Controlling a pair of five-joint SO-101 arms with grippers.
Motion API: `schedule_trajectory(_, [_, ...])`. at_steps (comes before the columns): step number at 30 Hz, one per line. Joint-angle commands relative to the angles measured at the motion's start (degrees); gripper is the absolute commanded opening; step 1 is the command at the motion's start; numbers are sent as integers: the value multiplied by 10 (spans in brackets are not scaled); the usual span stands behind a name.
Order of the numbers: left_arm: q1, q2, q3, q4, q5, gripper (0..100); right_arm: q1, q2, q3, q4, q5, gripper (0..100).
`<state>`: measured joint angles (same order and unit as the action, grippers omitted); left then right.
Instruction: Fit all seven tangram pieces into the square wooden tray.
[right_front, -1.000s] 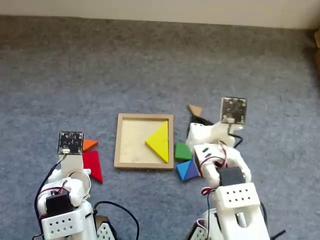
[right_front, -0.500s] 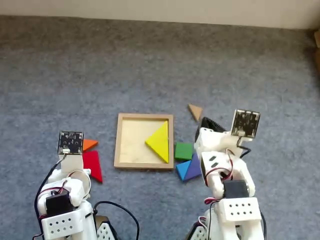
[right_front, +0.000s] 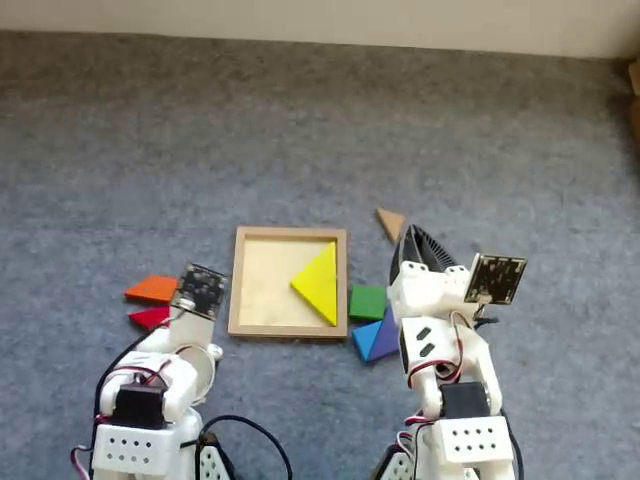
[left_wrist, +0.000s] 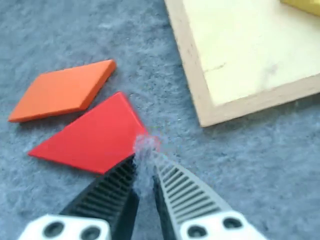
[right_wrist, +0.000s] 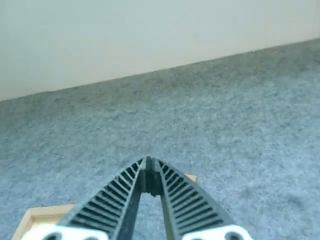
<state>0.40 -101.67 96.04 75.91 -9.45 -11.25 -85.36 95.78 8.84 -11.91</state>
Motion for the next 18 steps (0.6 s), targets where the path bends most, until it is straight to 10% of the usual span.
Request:
schedule_trajectory(1, [39,-27,2,4,-7,10,10,-29,7,-20,7,9])
schedule_trajectory(18, [-218,-27,-348,4,-31,11,10,-45,15,-21,48,10])
